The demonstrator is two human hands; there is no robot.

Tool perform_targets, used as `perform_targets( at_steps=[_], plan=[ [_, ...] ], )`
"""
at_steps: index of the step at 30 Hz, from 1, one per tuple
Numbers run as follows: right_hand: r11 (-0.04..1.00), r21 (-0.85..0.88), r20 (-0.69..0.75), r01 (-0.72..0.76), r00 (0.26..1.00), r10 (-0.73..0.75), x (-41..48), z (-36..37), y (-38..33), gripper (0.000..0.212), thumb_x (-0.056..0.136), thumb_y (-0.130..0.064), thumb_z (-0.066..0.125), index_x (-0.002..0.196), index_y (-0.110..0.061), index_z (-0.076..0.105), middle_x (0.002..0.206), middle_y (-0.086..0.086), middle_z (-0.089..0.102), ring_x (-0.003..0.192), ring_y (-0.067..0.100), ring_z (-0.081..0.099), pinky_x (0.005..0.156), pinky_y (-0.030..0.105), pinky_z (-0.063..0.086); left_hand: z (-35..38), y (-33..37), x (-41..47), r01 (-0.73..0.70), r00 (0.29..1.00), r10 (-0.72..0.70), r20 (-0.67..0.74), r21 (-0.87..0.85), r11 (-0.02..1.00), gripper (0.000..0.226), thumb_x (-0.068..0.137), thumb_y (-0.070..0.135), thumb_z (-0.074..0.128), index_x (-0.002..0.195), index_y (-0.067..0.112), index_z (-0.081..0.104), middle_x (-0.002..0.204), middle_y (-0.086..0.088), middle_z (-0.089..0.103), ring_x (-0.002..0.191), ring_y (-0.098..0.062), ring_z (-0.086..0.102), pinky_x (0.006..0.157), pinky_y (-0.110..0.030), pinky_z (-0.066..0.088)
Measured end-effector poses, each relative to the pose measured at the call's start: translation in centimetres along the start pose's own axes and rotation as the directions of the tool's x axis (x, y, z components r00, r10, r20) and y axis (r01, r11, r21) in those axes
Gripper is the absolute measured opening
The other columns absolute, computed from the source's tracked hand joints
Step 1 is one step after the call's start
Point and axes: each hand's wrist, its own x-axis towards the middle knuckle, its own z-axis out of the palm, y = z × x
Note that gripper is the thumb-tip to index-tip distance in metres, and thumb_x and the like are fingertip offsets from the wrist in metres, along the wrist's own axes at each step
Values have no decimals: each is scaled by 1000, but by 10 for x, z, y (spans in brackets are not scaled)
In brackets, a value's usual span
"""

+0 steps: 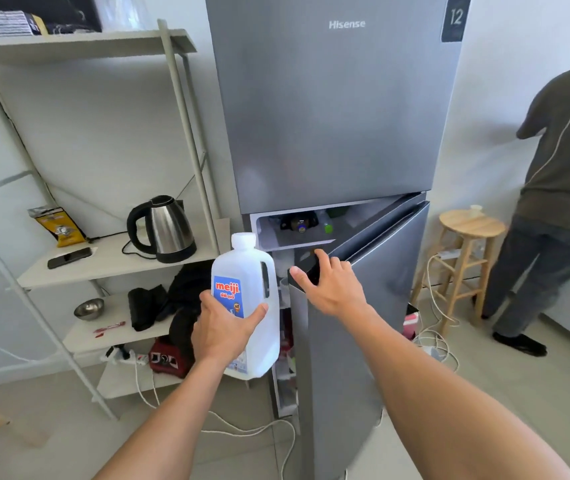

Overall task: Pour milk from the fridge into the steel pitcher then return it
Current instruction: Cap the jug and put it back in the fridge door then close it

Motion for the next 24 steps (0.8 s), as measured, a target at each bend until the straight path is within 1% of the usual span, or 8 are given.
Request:
perform_targets(
  at_steps=[4,6,8,10,13,16,18,24],
  plan=[
    [997,24,33,-76,997,76,-20,-29,7,84,82,-83,24,138,-22,36,129,10,51,126,30,42,98,48,41,-1,14,-20,-17,1000,17,16,3,1000,77,68,69,75,107,20,31,98,2,54,77,-19,57,60,-31,49],
    [994,7,33,-107,994,107,-33,-40,13,81,80,-82,33,135,-21,37,126,9,51,123,29,44,94,47,43,0,24,-34,-15,999,15,34,4,1000,76,70,66,75,107,18,31,99,0,54,73,-18,52,52,-27,37],
    [991,-7,30,-135,990,135,-42,-49,22,76,81,-76,42,134,-21,34,126,8,50,122,28,45,93,47,46,2,32,-45,-27,998,27,48,1,1000,75,71,65,75,107,17,31,100,-1,55,72,-16,51,48,-24,32],
    [987,-24,44,-161,986,162,-49,-61,31,74,81,-68,46,138,-24,30,128,8,50,120,29,46,94,48,47,6,38,-53,-54,997,54,57,-4,999,75,71,66,75,107,18,31,99,1,54,72,-16,54,51,-25,39],
    [982,-48,70,-183,980,186,-59,-79,47,77,82,-64,46,145,-26,23,135,9,47,123,30,45,96,50,47,14,48,-65,-70,995,71,68,-12,997,76,68,69,75,108,21,31,95,4,54,75,-15,59,61,-30,53],
    [981,-2,55,-194,980,193,-74,-87,63,75,83,-60,43,147,-26,23,145,9,32,131,30,36,98,51,45,22,58,-74,-89,994,90,60,-18,996,78,66,70,76,108,21,32,97,3,54,75,-13,59,59,-29,54],
    [982,39,31,-182,983,181,-83,-92,73,71,85,-57,43,146,-26,26,146,5,23,130,29,36,96,51,47,27,67,-81,-78,995,79,53,-22,997,79,66,71,75,107,20,32,96,3,54,74,-14,59,59,-31,56],
    [991,17,16,-136,991,136,-104,-119,104,61,91,-47,39,145,-22,30,151,3,21,126,31,44,95,49,48,48,96,-109,-70,997,70,28,-7,997,80,66,73,74,108,20,31,94,3,54,71,-13,59,61,-35,59]
  ],
)
